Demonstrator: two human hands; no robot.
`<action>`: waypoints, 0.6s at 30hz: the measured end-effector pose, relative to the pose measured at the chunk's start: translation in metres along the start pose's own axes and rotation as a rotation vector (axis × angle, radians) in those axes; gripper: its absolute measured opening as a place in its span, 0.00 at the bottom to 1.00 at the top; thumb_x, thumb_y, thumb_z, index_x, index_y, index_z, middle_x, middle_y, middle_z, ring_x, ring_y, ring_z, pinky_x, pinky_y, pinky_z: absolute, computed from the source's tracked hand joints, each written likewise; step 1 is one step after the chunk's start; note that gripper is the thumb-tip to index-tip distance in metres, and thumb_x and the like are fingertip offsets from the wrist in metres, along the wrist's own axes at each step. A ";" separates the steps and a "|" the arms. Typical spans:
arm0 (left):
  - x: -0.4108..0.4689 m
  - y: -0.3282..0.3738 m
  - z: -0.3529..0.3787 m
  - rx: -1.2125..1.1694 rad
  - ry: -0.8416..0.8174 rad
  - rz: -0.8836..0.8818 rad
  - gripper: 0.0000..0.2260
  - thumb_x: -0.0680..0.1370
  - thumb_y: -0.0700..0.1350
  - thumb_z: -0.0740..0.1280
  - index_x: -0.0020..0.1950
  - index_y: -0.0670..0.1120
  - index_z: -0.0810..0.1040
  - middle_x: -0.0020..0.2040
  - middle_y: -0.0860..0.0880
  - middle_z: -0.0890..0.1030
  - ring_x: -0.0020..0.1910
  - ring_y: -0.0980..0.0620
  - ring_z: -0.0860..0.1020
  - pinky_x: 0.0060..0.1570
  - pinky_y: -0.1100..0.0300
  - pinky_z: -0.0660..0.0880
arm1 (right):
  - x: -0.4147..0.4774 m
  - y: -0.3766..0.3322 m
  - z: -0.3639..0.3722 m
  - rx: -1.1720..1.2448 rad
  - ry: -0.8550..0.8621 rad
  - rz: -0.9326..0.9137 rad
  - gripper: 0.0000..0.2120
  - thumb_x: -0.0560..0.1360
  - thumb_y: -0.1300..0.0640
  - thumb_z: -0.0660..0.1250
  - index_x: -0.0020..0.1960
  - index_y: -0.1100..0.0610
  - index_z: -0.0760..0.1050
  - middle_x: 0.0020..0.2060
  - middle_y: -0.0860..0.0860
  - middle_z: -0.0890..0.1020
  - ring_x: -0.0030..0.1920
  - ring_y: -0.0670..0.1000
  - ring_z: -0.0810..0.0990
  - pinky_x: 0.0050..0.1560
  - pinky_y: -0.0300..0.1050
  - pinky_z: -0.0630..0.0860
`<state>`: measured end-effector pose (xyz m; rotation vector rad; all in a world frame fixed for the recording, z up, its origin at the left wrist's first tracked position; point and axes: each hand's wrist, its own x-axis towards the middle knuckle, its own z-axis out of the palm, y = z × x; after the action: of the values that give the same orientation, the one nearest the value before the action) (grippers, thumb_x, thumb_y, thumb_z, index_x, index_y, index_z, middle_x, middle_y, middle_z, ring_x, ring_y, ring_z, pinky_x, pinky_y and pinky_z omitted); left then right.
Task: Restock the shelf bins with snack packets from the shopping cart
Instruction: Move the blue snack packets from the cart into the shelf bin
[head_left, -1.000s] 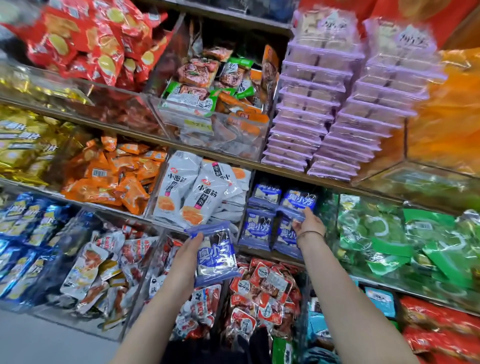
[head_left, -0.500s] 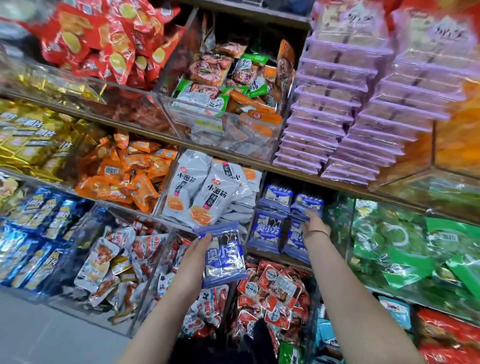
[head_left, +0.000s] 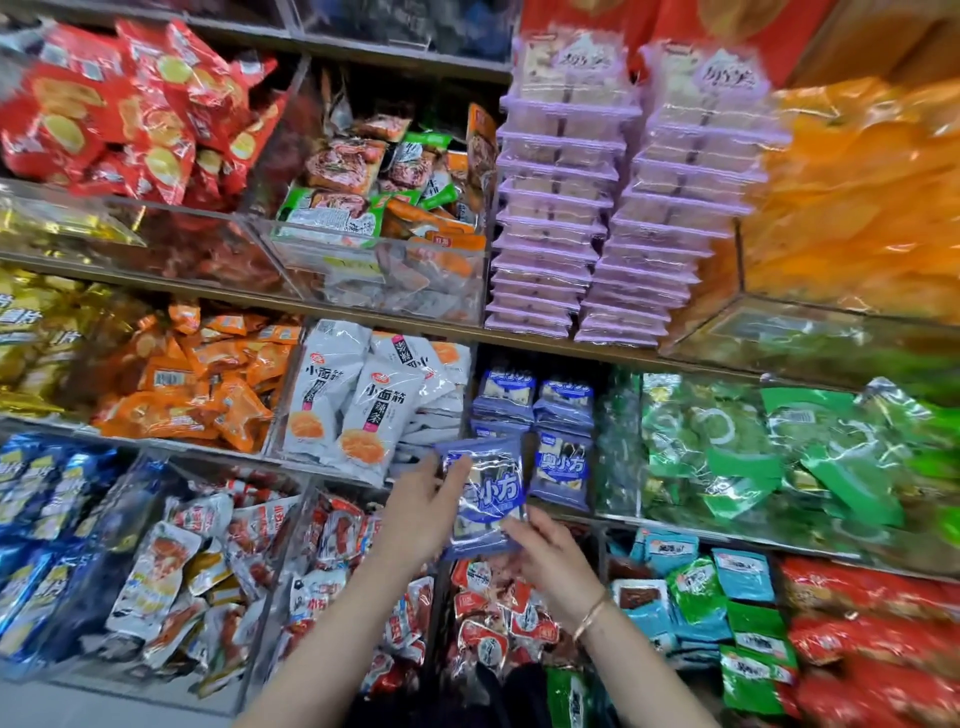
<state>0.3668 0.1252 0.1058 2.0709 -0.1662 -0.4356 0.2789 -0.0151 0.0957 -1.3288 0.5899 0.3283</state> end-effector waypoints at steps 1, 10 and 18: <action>0.002 0.003 -0.001 0.138 0.039 0.130 0.25 0.76 0.67 0.54 0.46 0.47 0.76 0.27 0.55 0.72 0.27 0.59 0.71 0.27 0.65 0.66 | 0.001 0.001 -0.006 0.070 0.020 0.007 0.12 0.73 0.54 0.67 0.54 0.58 0.73 0.33 0.55 0.82 0.32 0.49 0.79 0.42 0.49 0.78; 0.055 -0.014 0.001 0.787 0.176 0.485 0.17 0.77 0.55 0.51 0.42 0.45 0.72 0.37 0.49 0.72 0.39 0.46 0.73 0.41 0.53 0.69 | 0.031 0.014 -0.054 0.288 0.221 0.039 0.08 0.75 0.58 0.66 0.52 0.61 0.74 0.33 0.51 0.81 0.28 0.49 0.78 0.31 0.40 0.78; 0.058 -0.018 0.003 0.744 0.224 0.515 0.13 0.73 0.51 0.56 0.38 0.43 0.73 0.32 0.47 0.75 0.35 0.45 0.75 0.37 0.54 0.71 | 0.103 0.007 -0.027 0.057 0.271 0.095 0.08 0.77 0.52 0.65 0.49 0.58 0.72 0.29 0.51 0.79 0.28 0.48 0.76 0.31 0.40 0.76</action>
<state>0.4187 0.1154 0.0754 2.6483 -0.8015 0.2193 0.3529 -0.0508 0.0267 -1.3025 0.8852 0.2078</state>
